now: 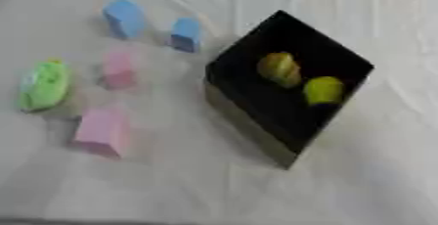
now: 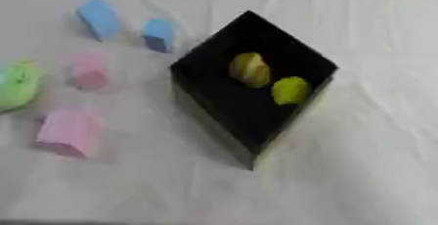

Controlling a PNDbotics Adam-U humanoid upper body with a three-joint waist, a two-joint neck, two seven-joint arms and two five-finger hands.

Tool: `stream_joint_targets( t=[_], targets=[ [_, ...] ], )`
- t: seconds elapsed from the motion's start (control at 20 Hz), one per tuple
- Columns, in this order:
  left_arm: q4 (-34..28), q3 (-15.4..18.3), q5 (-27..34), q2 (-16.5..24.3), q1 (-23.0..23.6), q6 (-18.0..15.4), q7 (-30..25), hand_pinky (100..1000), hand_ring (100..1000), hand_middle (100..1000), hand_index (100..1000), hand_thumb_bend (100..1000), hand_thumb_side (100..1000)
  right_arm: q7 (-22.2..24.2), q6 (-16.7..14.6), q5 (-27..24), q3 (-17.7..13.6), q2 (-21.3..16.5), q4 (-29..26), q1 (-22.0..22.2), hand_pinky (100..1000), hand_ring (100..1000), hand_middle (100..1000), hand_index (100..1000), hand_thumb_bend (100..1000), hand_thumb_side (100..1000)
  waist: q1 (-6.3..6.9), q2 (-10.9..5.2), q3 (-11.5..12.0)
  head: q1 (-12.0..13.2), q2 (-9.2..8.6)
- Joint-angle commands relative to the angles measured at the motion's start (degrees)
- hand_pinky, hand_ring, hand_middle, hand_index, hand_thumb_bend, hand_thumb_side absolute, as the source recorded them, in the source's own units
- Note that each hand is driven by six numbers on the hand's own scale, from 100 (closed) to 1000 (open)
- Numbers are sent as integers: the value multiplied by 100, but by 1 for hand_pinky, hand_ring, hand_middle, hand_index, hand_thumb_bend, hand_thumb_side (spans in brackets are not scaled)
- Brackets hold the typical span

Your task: Pick up objects on the table and place them in the box.

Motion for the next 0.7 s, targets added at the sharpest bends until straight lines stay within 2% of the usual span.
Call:
stream_joint_targets(
  t=[0.05,0.5,0.7],
  targets=[
    [-104,83,-36,226,-43,13,-23,763,796,782,906,249,395,-22,0,62,-75,-151,-80,-22,863,818,588,767,100,551,-46,-12,-11,-17,-90],
    [-104,47,-31,369,-22,99,-184,765,797,782,899,243,398,-9,6,50,-69,-158,-80,-29,863,818,588,767,100,551,-35,-18,-16,-111,-100],
    [-104,-28,-21,578,-39,226,-359,767,798,783,899,238,396,3,10,55,-60,-174,-80,-29,863,818,587,767,100,550,-22,-15,-17,-132,-115]
  ],
)
